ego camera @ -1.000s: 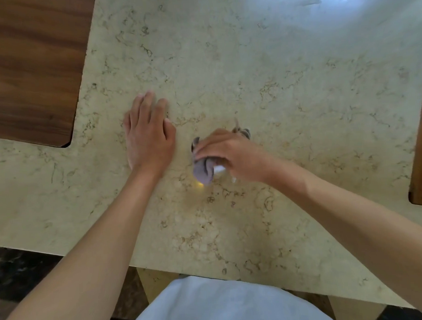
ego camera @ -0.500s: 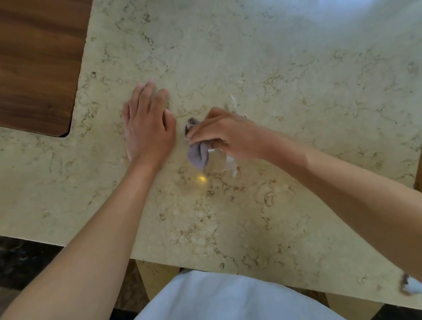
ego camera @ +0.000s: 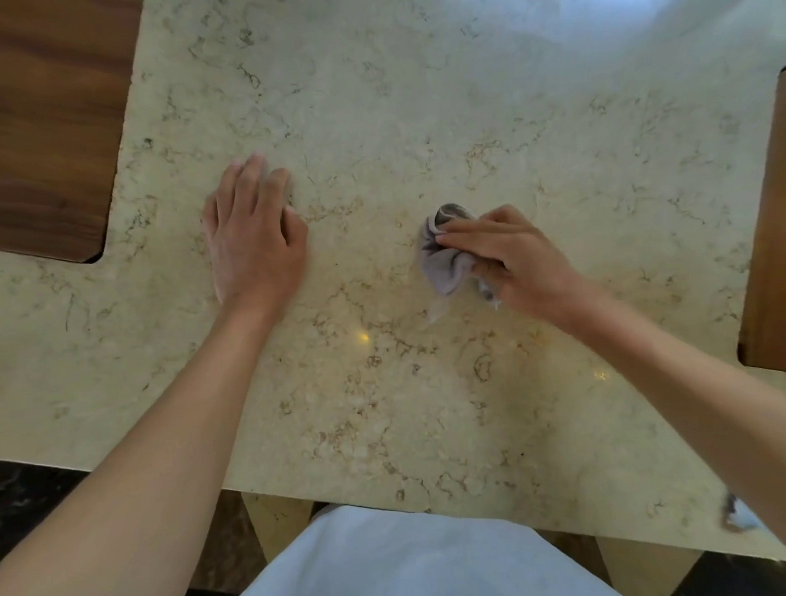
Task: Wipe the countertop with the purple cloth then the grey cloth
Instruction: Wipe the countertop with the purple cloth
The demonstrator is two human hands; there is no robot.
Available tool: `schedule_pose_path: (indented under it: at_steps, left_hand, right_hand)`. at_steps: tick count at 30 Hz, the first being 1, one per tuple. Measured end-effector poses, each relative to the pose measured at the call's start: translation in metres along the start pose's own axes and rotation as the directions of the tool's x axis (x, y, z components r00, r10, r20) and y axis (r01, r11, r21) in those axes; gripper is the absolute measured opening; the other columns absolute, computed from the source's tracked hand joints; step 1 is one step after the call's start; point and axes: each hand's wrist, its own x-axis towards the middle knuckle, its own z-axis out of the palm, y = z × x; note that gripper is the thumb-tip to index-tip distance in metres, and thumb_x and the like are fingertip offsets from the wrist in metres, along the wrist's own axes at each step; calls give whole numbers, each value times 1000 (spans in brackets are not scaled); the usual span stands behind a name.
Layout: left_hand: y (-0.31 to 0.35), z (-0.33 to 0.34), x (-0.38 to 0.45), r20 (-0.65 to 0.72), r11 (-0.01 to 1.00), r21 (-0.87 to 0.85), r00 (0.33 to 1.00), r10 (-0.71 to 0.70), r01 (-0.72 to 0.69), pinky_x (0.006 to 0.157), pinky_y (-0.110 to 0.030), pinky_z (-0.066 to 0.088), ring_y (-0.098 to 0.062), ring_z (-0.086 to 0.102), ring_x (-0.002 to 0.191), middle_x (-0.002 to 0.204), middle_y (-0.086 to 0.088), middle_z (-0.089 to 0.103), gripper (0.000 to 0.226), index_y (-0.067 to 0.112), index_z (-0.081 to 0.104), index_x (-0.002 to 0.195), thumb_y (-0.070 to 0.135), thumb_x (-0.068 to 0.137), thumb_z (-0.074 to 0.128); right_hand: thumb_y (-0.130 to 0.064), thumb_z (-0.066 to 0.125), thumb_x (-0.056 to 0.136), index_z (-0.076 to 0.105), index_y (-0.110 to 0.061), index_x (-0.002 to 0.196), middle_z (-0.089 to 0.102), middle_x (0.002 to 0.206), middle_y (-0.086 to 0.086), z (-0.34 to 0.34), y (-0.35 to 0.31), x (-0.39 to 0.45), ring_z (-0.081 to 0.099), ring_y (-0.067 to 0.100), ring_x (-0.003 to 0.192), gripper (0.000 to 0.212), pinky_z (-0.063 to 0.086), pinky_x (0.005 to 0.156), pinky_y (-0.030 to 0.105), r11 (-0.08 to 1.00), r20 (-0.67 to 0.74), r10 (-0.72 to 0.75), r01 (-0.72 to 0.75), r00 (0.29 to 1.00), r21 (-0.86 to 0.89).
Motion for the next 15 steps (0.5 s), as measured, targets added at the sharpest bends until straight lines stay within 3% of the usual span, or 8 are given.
schedule_pose_path:
  at_steps: [4, 7, 9, 10, 12, 14, 15]
  left_hand:
    - [1, 0, 1, 8, 1000, 0, 1000, -11, 11, 122, -49, 21, -30, 28, 151, 158, -8, 41, 42, 15, 50, 139, 21, 98, 43]
    - [0, 0, 0, 8, 1000, 2, 1000, 1, -1, 121, -47, 20, -30, 27, 151, 158, -9, 40, 43, 15, 50, 140, 23, 99, 42]
    - [-2, 0, 0, 13, 1000, -3, 1000, 11, -10, 120, -47, 19, -30, 27, 151, 159, -9, 40, 44, 14, 50, 141, 24, 99, 40]
    - [-2, -1, 1, 12, 1000, -9, 1000, 13, -13, 120, -47, 19, -30, 27, 151, 159, -9, 40, 45, 14, 50, 141, 24, 99, 40]
    - [-3, -1, 0, 6, 1000, -23, 1000, 13, -13, 120, -47, 20, -30, 28, 151, 159, -9, 40, 45, 14, 50, 141, 24, 99, 39]
    - [-3, 0, -1, 4, 999, -30, 1000, 19, -19, 119, -48, 20, -31, 29, 150, 159, -10, 40, 45, 13, 51, 141, 24, 99, 39]
    - [-3, 0, -1, 0, 999, -27, 1000, 26, -26, 119, -48, 21, -32, 29, 150, 159, -10, 41, 45, 13, 51, 141, 23, 98, 39]
  right_hand:
    - [-15, 63, 98, 66, -14, 134, 58, 146, 1, 38, -31, -32, 44, 21, 115, 36, 29, 100, 8, 956, -144, 262, -236, 954, 175]
    - [-28, 55, 97, 63, -16, 138, 50, 153, 1, 64, -64, -48, 42, 23, 128, 43, 30, 111, 23, 887, -140, 409, -356, 902, 295]
    - [-42, 42, 91, 58, -18, 143, 38, 161, 0, 69, -80, -56, 28, 18, 148, 60, 16, 122, 25, 834, -55, 448, -395, 892, 385]
    - [-42, 40, 92, 56, -17, 145, 34, 163, 0, 69, -85, -60, 22, 17, 153, 60, 12, 124, 28, 820, -66, 454, -388, 888, 422]
    - [-25, 46, 98, 59, -13, 141, 36, 161, 1, 66, -84, -64, 21, 19, 154, 47, 16, 126, 33, 845, -247, 458, -333, 854, 418]
    - [-7, 52, 97, 62, -6, 137, 43, 155, 4, 68, -78, -63, 28, 27, 152, 42, 26, 124, 36, 910, -442, 404, -305, 801, 280]
    - [-6, 54, 98, 62, -3, 137, 45, 154, 7, 73, -75, -60, 31, 32, 150, 40, 30, 123, 39, 938, -477, 346, -291, 808, 187]
